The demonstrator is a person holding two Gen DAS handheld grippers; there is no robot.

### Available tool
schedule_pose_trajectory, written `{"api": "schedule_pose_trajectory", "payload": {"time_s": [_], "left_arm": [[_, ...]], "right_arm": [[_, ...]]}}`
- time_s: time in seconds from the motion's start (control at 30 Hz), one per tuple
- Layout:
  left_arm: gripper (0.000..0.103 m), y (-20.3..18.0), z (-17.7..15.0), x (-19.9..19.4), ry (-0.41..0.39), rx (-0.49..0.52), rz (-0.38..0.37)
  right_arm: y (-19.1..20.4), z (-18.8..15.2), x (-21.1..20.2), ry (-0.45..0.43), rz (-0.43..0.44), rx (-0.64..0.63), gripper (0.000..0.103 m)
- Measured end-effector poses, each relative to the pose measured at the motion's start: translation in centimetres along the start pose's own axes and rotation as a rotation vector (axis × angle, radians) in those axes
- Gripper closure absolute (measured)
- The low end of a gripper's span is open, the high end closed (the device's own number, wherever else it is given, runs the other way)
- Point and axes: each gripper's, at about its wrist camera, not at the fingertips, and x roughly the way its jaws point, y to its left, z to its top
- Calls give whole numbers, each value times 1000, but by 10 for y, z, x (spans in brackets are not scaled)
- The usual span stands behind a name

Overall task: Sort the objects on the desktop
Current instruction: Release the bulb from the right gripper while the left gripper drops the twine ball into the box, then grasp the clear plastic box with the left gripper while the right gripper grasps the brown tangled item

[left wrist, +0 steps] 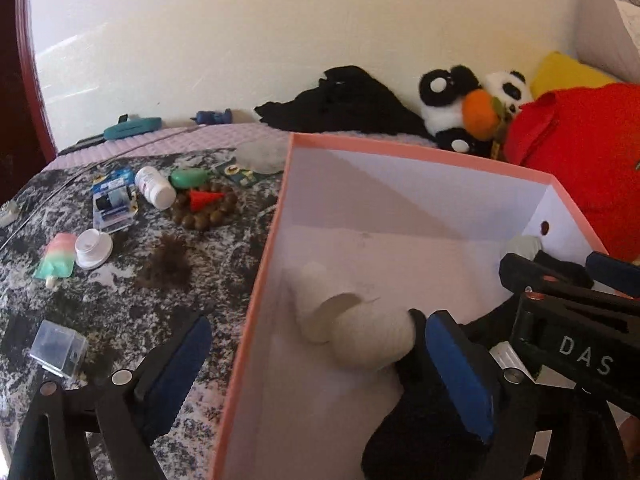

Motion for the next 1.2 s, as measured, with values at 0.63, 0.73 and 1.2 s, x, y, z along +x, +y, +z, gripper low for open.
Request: {"api": "schedule_pose_trajectory", "payload": {"time_s": [0.63, 0.73, 1.2], "left_arm": [[8, 30, 1, -16, -11, -64, -22], [8, 63, 1, -9, 6, -126, 40], [8, 249, -41, 67, 183, -357, 364]], "right_arm": [[18, 4, -25, -50, 24, 39, 20], [27, 9, -35, -106, 79, 58, 20], [187, 16, -17, -87, 302, -86, 14]]}}
